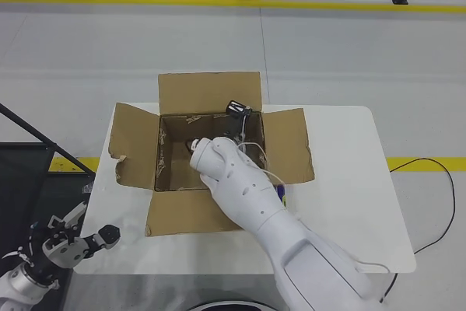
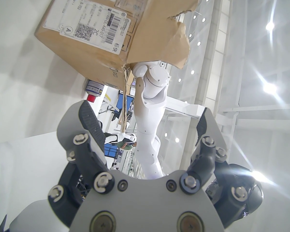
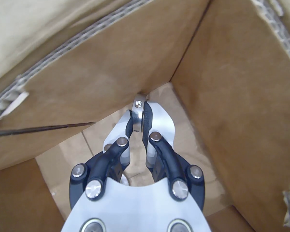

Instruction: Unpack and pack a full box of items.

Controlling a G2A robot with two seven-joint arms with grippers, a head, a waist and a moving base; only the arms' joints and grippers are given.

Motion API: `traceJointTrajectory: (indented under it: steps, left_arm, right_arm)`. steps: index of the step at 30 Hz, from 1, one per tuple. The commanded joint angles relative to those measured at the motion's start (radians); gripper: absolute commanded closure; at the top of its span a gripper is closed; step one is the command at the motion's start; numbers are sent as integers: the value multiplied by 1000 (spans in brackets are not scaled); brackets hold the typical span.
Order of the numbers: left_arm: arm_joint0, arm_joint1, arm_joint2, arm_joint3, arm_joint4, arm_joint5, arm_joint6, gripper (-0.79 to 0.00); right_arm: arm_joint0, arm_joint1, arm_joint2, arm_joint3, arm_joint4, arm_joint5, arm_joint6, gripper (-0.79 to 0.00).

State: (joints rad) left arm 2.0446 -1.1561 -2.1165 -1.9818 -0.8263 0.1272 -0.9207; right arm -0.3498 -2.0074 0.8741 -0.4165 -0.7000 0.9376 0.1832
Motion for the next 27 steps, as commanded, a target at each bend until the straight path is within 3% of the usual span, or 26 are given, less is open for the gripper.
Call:
traceJointTrajectory:
  steps: [1,22,23,25,27]
  left_arm:
    - [-4,0,3,0,3,2,0,-785]
    - [1,0,12,-17,15,3,-2,-785]
    - [2,0,13,-19,16,4,-2,-785]
    - [2,0,14,-22,18,4,-2,-785]
    - [3,0,14,-23,18,5,-2,-785]
  right_arm:
    - [-11,3,-8,-30,-13,-4,25,0]
    - [-75,91,-96,-226,-390,-42,589,0]
    - [-80,95,-95,-238,-404,-43,608,-22]
    - [-93,104,-93,-262,-433,-49,641,-182]
    - [-105,112,-87,-284,-458,-52,669,-234]
